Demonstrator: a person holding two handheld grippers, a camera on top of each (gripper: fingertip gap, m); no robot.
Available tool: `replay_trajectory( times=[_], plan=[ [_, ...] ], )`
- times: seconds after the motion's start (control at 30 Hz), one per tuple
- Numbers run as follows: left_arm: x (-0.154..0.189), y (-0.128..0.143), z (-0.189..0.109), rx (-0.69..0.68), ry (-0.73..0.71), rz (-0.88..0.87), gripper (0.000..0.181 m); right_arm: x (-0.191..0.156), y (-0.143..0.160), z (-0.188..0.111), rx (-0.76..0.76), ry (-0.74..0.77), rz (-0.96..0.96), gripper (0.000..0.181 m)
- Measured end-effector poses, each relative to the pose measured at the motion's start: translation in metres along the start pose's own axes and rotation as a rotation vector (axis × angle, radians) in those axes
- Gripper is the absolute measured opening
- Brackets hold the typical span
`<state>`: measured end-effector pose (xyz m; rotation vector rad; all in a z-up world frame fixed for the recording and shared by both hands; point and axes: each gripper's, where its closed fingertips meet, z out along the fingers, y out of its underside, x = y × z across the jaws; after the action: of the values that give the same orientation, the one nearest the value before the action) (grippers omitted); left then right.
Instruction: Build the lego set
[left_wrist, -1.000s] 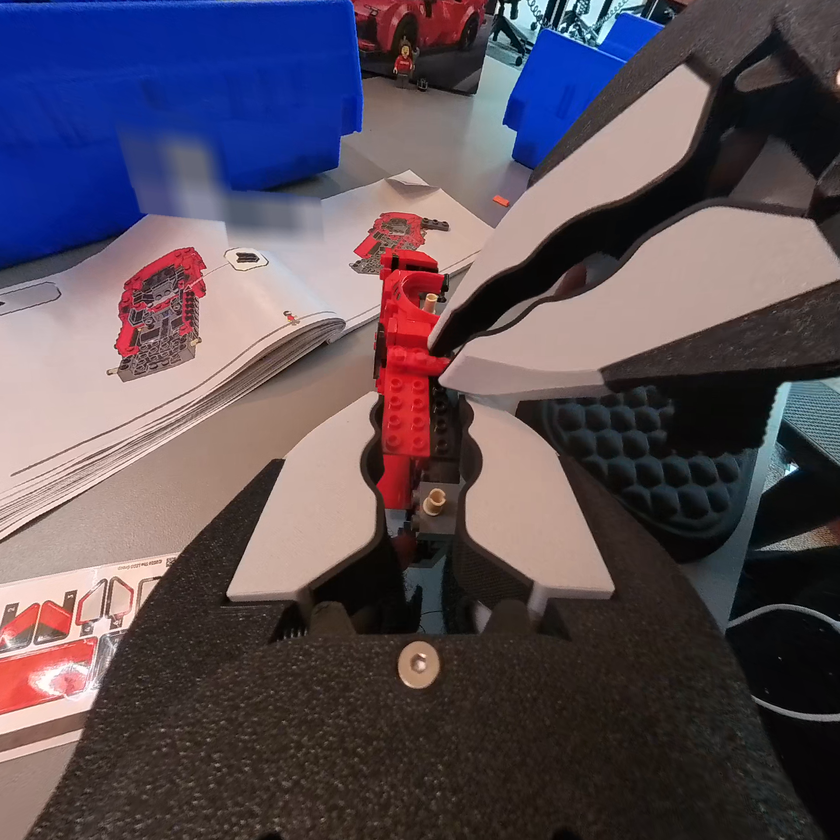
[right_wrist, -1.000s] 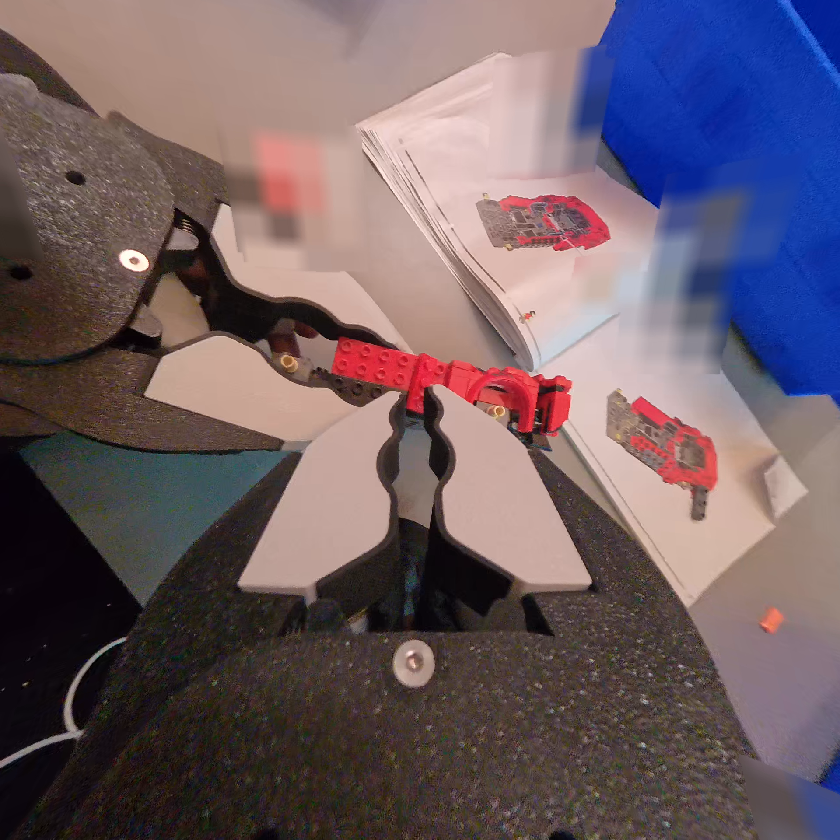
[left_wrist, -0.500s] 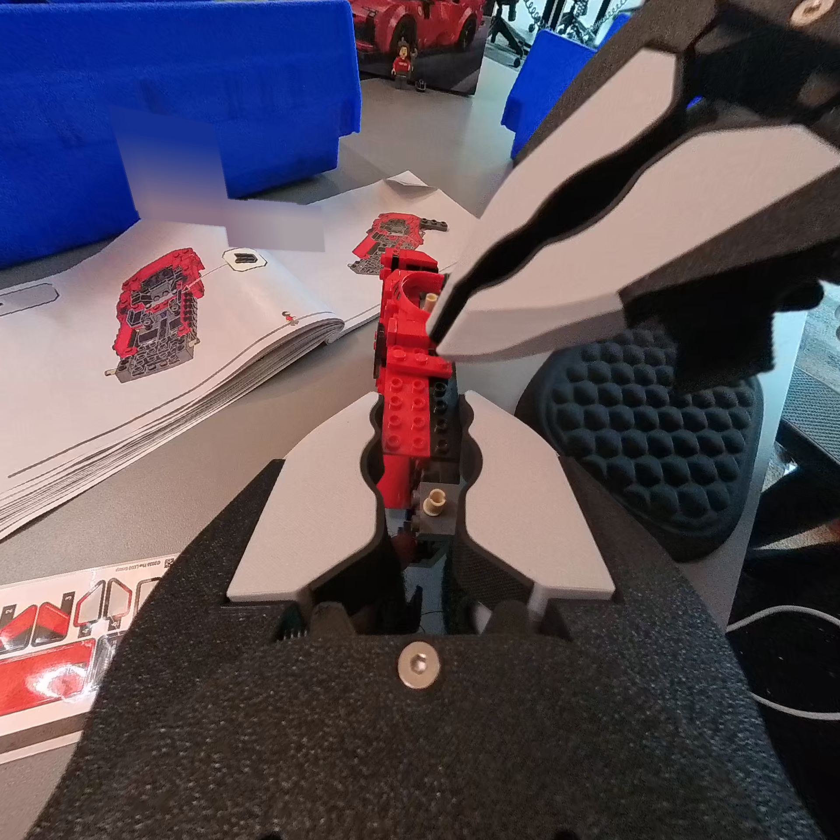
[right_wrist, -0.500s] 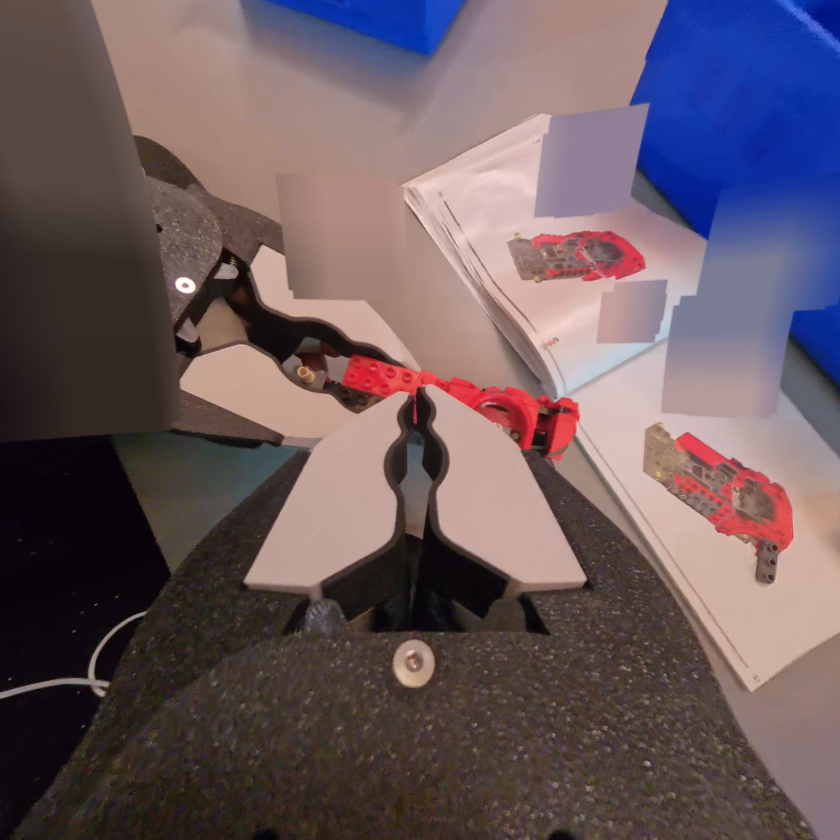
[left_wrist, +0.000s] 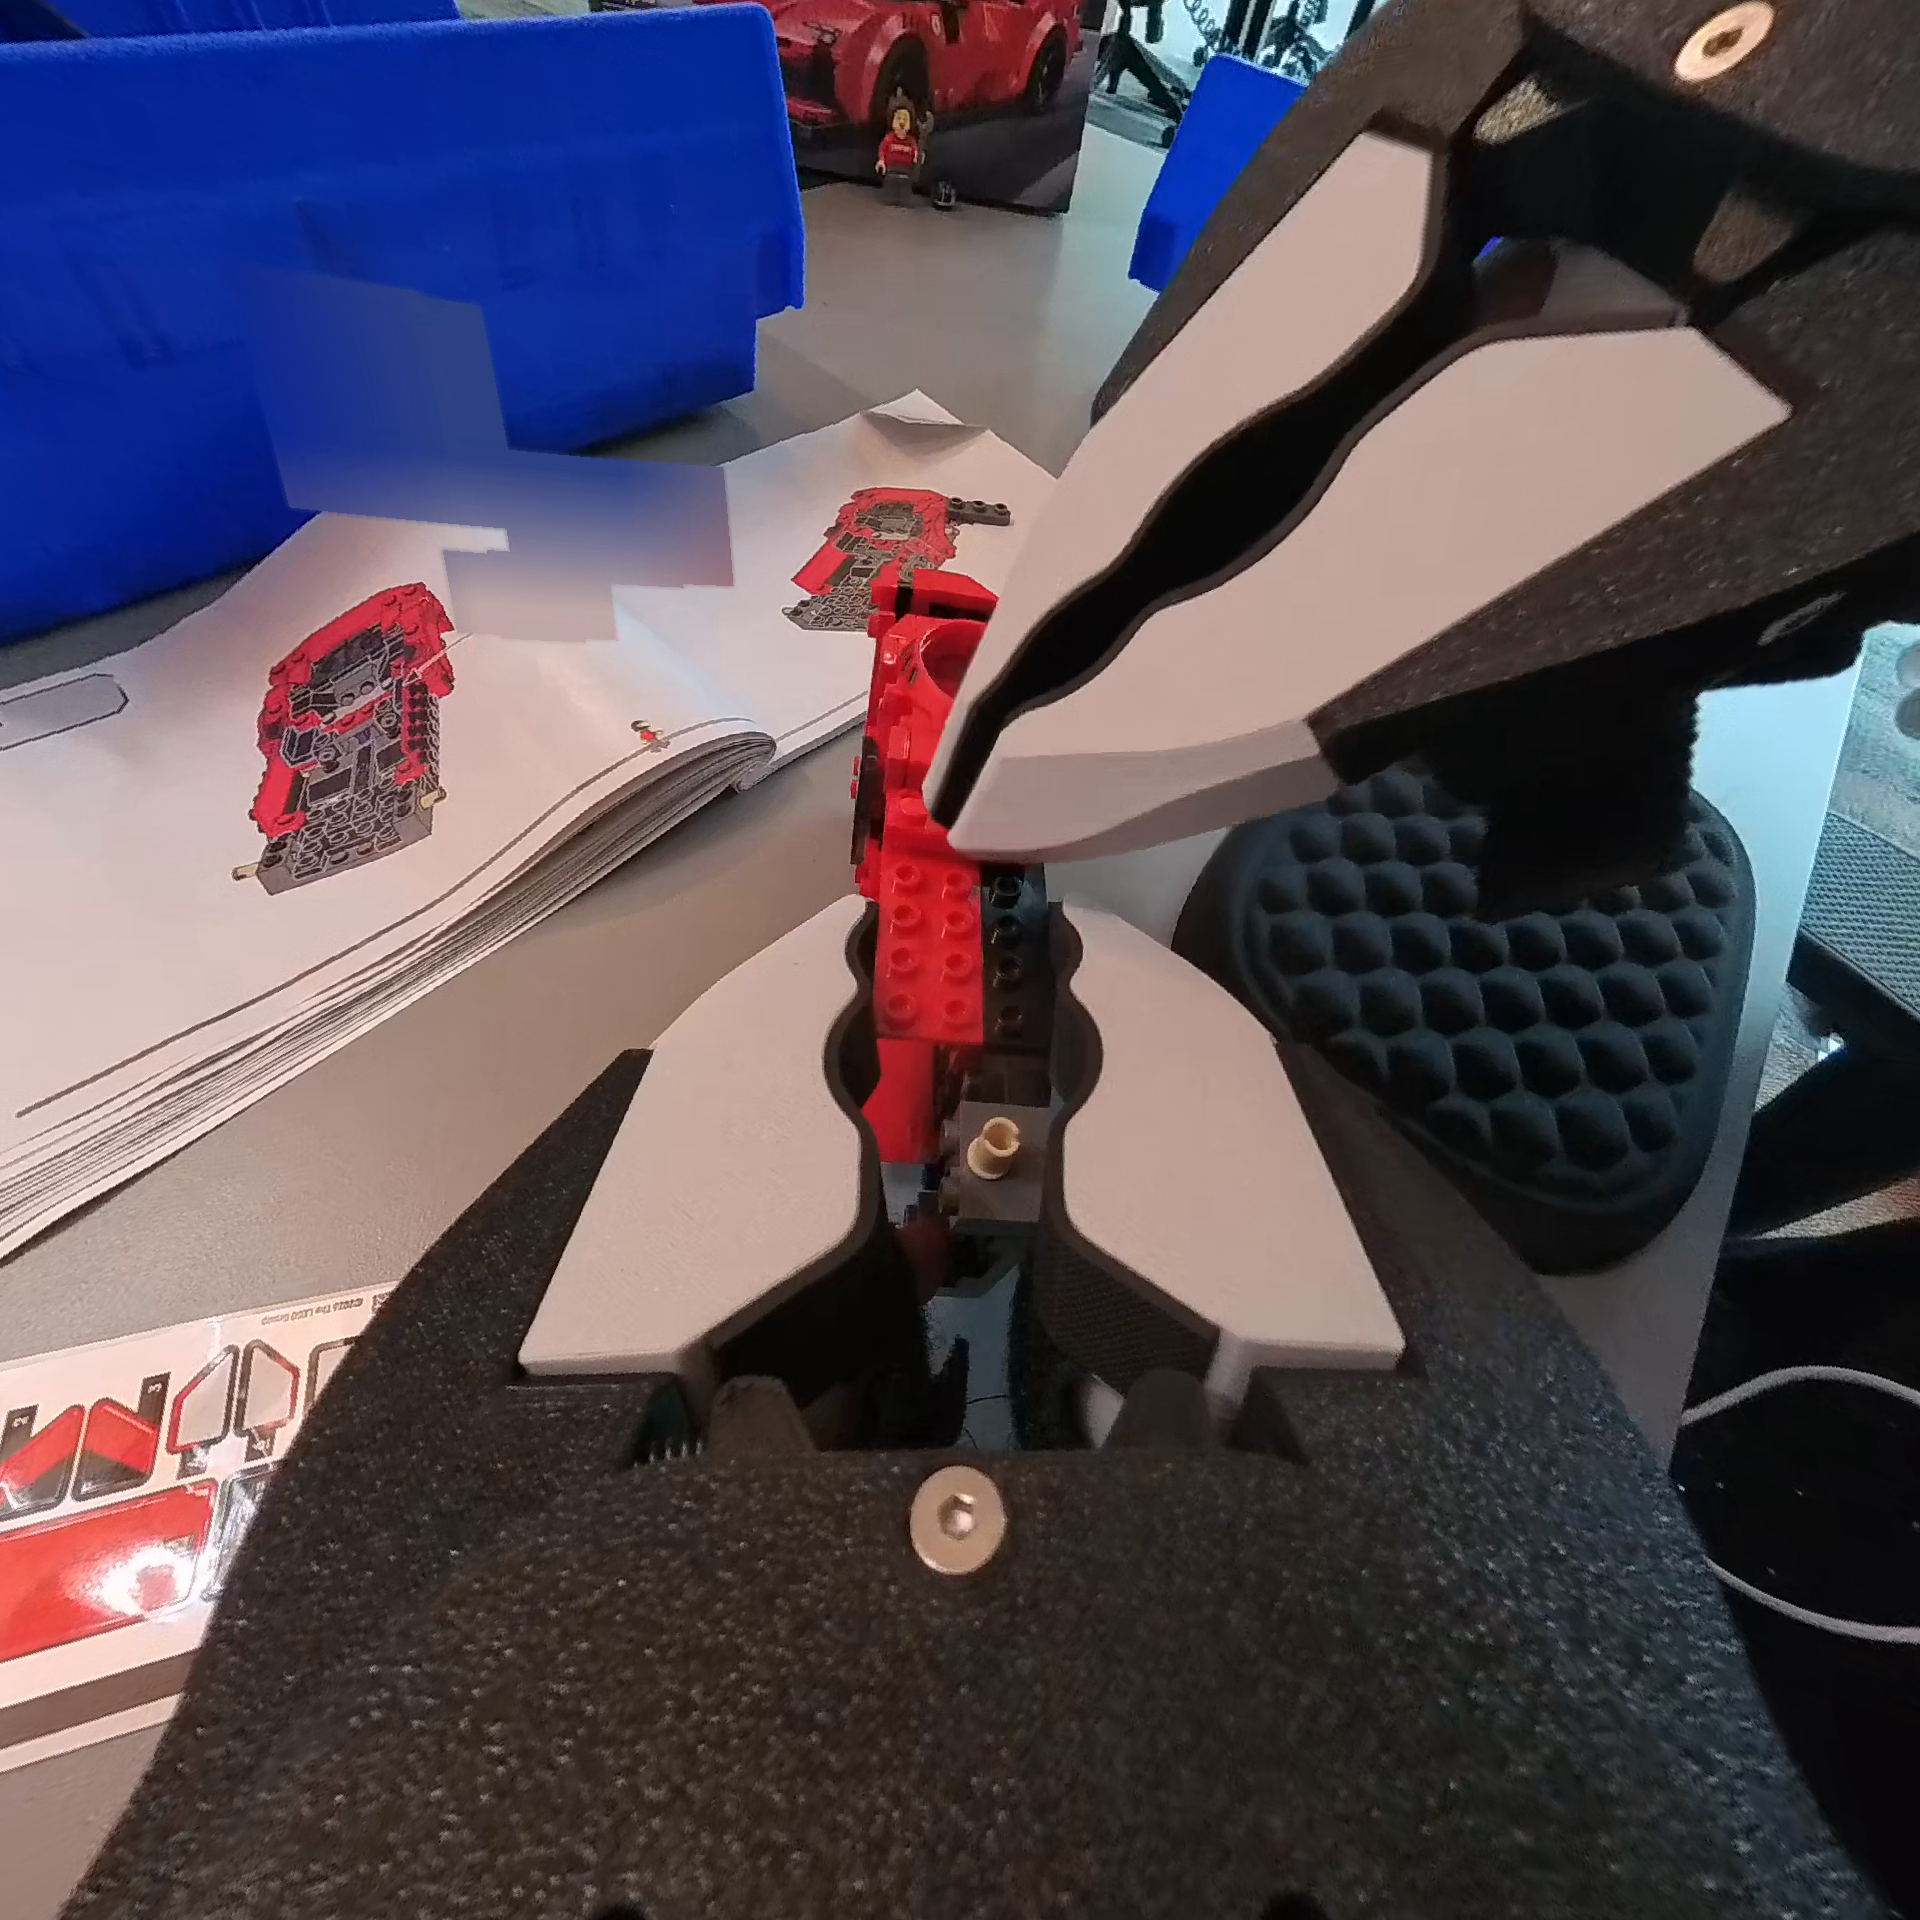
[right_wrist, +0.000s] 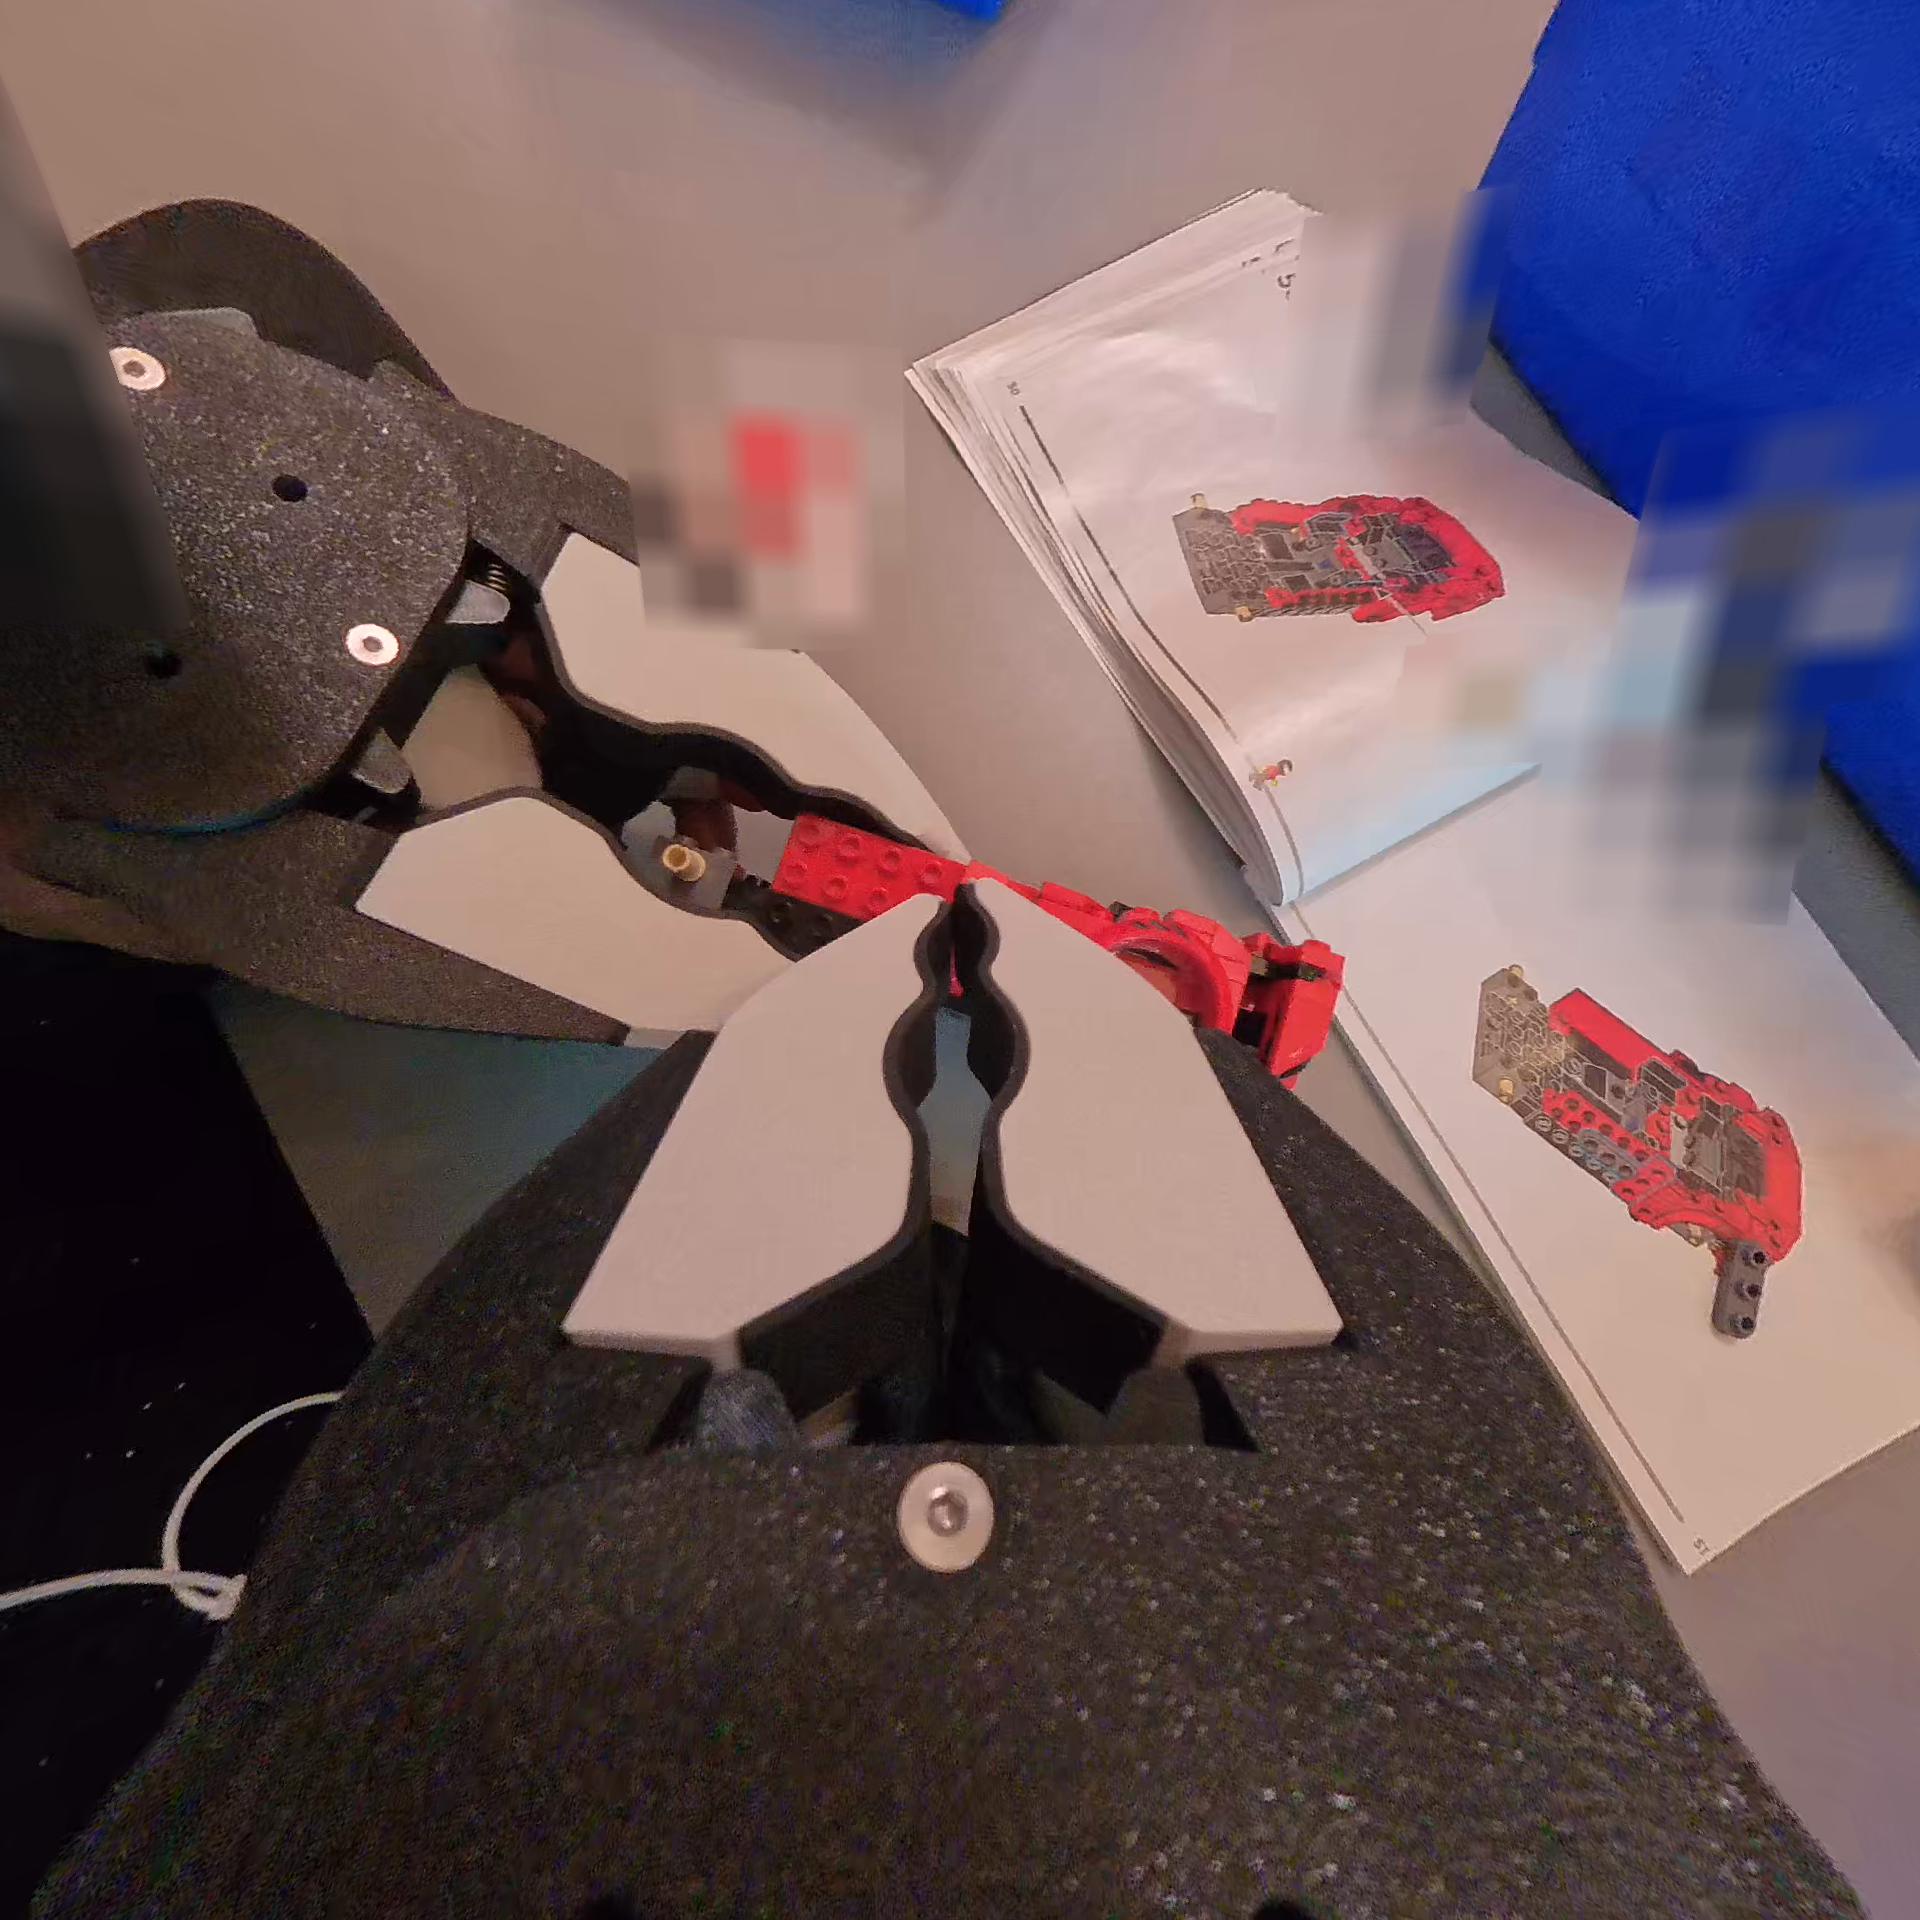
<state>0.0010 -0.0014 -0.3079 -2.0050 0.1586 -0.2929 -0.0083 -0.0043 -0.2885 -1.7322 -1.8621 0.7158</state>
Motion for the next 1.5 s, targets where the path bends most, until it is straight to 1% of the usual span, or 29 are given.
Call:
replay_trajectory(
  times=[0.17, 0.27, 0.37, 0.43, 0.5, 0.6, 0.7, 0.83, 1.03, 1.2, 1.5],
  plan=[
    [0.000, 0.000, 0.001, 0.000, 0.005, -0.002, 0.029, -0.002, 0.001, 0.001, -0.011, -0.018, -0.012, 0.000],
    [0.001, 0.000, 0.001, -0.001, 0.007, 0.003, 0.029, -0.003, -0.003, -0.005, 0.025, -0.052, -0.056, 0.002],
    [0.003, 0.001, 0.001, -0.004, 0.013, 0.021, 0.029, -0.006, -0.008, -0.020, 0.056, -0.132, -0.226, 0.012],
    [0.004, 0.001, 0.001, -0.004, 0.015, 0.033, 0.029, 0.000, -0.009, -0.026, 0.063, -0.161, -0.333, 0.013],
    [0.004, 0.001, 0.001, -0.005, 0.015, 0.044, 0.029, -0.002, -0.002, -0.027, 0.020, -0.255, -0.435, 0.012],
    [0.006, 0.002, 0.002, -0.008, 0.020, 0.060, 0.029, -0.005, 0.006, -0.024, -0.041, -0.358, -0.603, 0.013],
    [0.007, 0.002, 0.003, -0.009, 0.024, 0.072, 0.029, -0.008, 0.008, -0.018, -0.092, -0.448, -0.725, 0.021],
    [0.006, 0.002, 0.003, -0.009, 0.028, 0.064, 0.029, -0.003, 0.010, -0.011, -0.167, -0.472, -0.862, 0.027],
    [0.007, 0.002, 0.003, -0.011, 0.032, 0.067, 0.029, -0.001, 0.009, -0.005, -0.210, -0.483, -0.917, 0.027],
    [0.007, 0.002, 0.003, -0.012, 0.035, 0.064, 0.029, -0.001, 0.015, -0.002, -0.257, -0.492, -0.940, 0.025],
    [0.007, 0.002, 0.004, -0.014, 0.038, 0.068, 0.029, 0.005, 0.017, -0.004, -0.314, -0.512, -0.978, 0.024]
  ],
)
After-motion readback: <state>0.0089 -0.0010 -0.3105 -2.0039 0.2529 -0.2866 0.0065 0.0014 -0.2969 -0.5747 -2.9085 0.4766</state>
